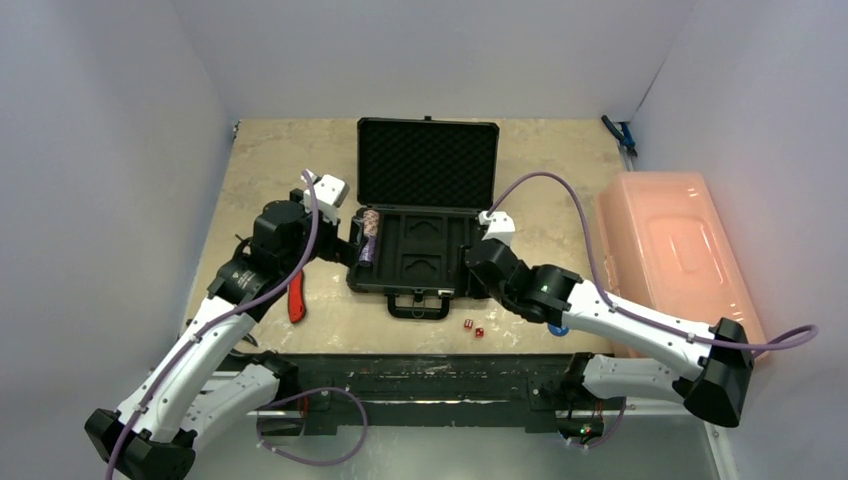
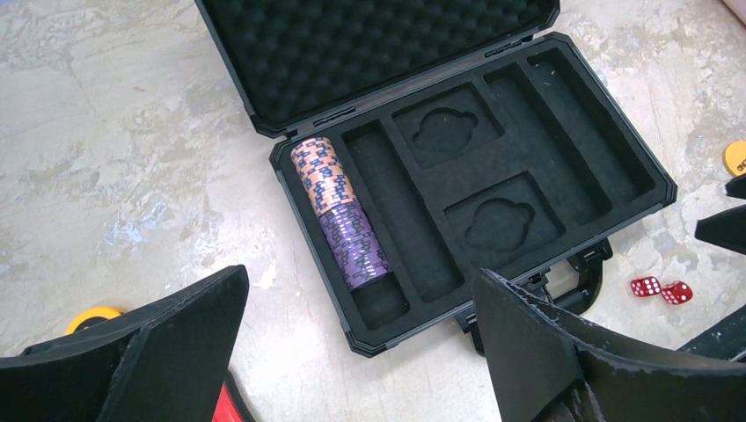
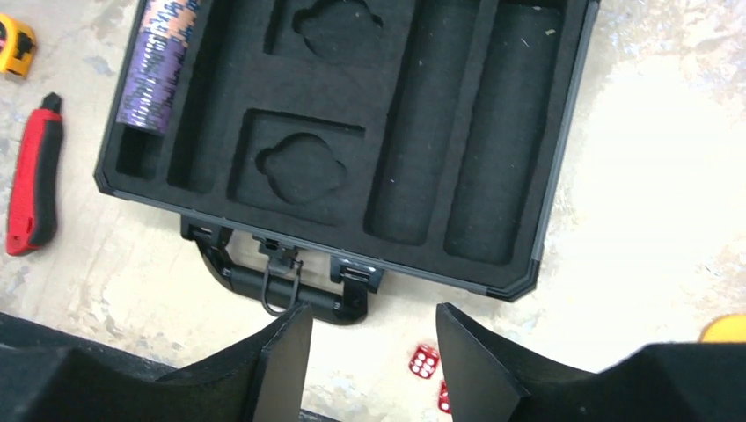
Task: Pack up texas hold em set
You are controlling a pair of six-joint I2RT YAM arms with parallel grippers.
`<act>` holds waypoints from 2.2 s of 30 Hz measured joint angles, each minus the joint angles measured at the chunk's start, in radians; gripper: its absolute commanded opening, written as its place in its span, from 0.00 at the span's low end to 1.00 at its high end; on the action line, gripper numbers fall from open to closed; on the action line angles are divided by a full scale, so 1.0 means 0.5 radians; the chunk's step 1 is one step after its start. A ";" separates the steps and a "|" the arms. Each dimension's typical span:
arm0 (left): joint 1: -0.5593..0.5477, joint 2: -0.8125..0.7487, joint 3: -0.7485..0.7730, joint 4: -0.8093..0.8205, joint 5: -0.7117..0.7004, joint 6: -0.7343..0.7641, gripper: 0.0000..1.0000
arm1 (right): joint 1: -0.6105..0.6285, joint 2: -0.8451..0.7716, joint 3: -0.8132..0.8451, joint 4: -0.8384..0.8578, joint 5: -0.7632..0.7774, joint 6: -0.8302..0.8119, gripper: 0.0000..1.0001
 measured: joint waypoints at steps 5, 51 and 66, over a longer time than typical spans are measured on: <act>-0.006 0.018 0.000 -0.001 -0.003 0.037 1.00 | 0.000 -0.053 -0.038 -0.110 -0.001 0.029 0.72; -0.007 0.085 0.001 -0.018 -0.112 0.060 1.00 | 0.000 0.044 -0.507 -0.369 -0.176 0.502 0.76; -0.007 0.085 0.001 -0.023 -0.114 0.060 1.00 | 0.000 0.114 -0.533 -0.321 -0.175 0.560 0.62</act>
